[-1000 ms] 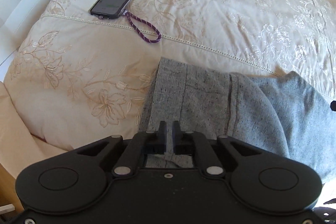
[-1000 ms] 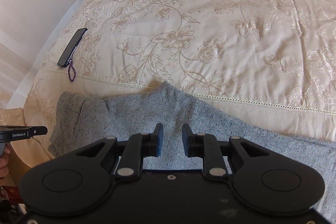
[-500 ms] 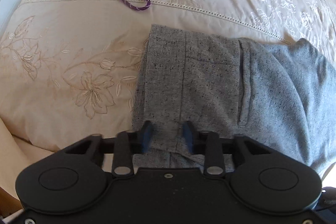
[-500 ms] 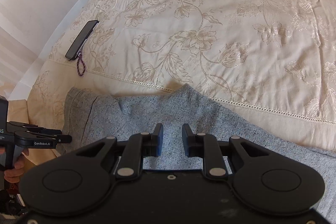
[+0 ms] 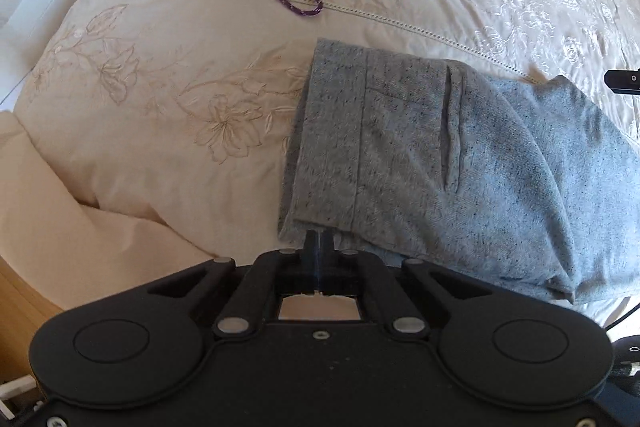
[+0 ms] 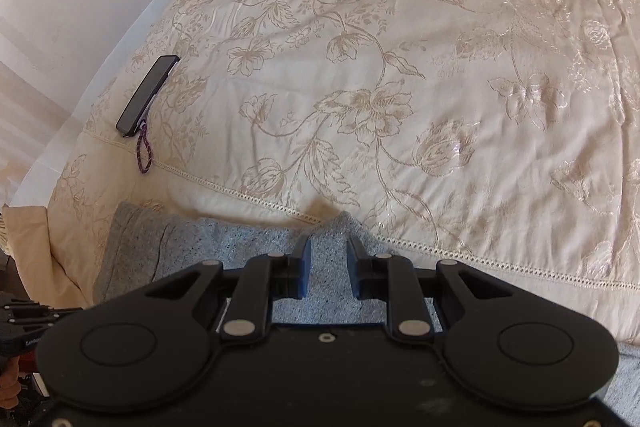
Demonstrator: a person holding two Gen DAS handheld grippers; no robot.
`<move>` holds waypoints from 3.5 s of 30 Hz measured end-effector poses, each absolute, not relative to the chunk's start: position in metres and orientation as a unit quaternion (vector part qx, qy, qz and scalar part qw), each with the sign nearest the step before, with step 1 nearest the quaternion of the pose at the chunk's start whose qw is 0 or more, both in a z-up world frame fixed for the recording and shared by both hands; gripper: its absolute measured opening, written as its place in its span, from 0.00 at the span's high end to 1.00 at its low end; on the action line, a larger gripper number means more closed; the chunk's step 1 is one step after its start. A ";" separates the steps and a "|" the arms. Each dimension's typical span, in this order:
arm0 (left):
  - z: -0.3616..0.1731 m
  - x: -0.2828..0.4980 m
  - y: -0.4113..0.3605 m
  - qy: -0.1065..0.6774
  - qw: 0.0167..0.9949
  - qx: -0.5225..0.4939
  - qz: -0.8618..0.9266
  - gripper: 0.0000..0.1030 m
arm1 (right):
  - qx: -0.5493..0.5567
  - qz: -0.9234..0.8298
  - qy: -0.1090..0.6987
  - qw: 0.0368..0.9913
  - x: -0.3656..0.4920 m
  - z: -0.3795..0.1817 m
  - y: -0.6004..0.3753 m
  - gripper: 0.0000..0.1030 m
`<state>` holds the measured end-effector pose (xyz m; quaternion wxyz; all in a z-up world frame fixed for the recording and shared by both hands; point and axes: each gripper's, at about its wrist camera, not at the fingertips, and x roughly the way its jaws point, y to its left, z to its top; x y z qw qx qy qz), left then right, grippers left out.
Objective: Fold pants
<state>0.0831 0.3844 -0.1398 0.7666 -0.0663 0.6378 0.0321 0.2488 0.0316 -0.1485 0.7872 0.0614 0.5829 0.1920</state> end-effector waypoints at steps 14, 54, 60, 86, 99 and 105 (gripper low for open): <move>-0.138 0.125 0.388 0.607 0.793 -0.057 0.022 0.73 | -0.007 0.273 0.641 0.718 0.275 -0.209 0.074 0.96; -0.172 0.107 0.399 0.658 0.749 -0.070 -0.044 0.93 | 0.025 0.167 0.569 0.805 0.282 -0.190 0.068 0.97; -0.188 0.123 0.402 0.665 0.742 -0.087 0.004 0.89 | 0.017 0.134 0.603 0.786 0.292 -0.231 0.077 0.94; -0.207 0.090 0.284 0.656 0.746 0.101 -0.052 0.79 | 0.089 0.004 0.644 0.760 0.074 -0.225 -0.023 0.84; -0.186 0.105 0.178 0.613 0.778 0.127 -0.060 0.79 | 0.115 -0.120 0.567 0.806 0.049 -0.212 -0.171 0.75; -0.187 0.098 0.151 0.622 0.766 0.160 -0.004 0.85 | 0.145 -0.236 0.554 0.785 0.015 -0.210 -0.300 0.76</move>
